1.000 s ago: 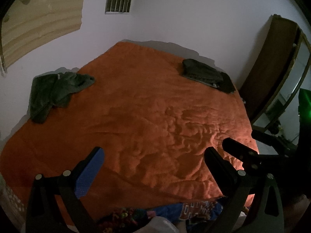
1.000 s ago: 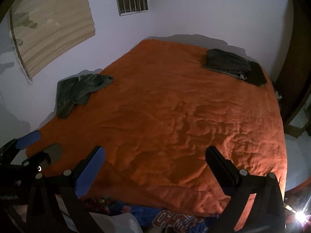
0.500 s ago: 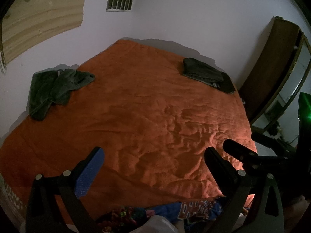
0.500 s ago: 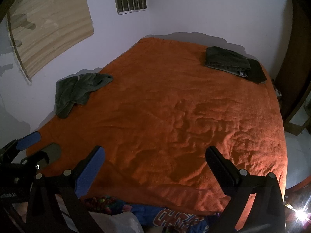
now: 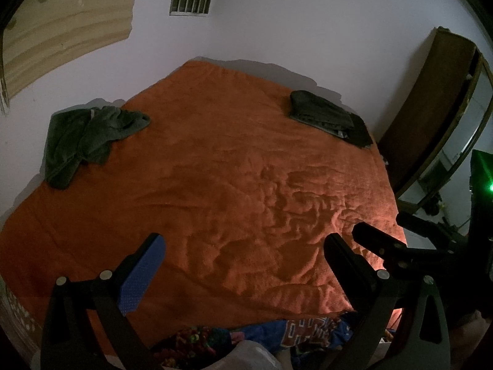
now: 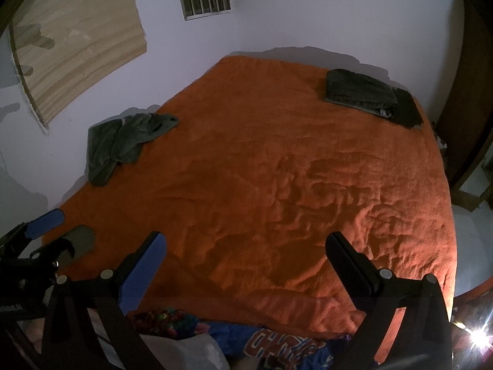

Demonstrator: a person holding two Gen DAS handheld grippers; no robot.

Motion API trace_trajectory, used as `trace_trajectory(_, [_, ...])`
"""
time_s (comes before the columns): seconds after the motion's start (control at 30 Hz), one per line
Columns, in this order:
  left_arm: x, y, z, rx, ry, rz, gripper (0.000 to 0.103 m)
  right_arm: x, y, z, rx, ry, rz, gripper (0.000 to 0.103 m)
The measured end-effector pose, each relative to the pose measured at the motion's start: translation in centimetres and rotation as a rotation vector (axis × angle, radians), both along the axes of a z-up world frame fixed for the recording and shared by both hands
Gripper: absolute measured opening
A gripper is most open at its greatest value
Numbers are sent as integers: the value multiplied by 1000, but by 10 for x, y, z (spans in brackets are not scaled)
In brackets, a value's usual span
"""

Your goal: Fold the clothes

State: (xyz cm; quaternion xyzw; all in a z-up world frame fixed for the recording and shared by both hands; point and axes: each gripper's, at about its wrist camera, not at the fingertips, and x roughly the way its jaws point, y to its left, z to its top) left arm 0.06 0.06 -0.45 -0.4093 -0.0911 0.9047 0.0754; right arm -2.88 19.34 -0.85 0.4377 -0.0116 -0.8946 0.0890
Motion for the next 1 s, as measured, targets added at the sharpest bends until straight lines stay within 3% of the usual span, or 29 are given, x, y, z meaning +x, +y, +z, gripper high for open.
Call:
trace_trajectory(0.3, [-1, -9, 7, 12, 4, -2, 102, 0, 6, 13, -23, 11, -2, 103])
trace_trajectory(0.47, [-4, -20, 19, 1, 8, -5, 102, -12, 4, 17, -20, -28, -10, 103])
trace_trajectory(0.73, [-17, -42, 39, -39, 5, -11, 102, -28, -8, 31, 101, -61, 4, 103])
trace_trajectory(1.0, [-33, -59, 50, -102, 28, 12, 102, -44, -37, 48, 159, -31, 48, 103])
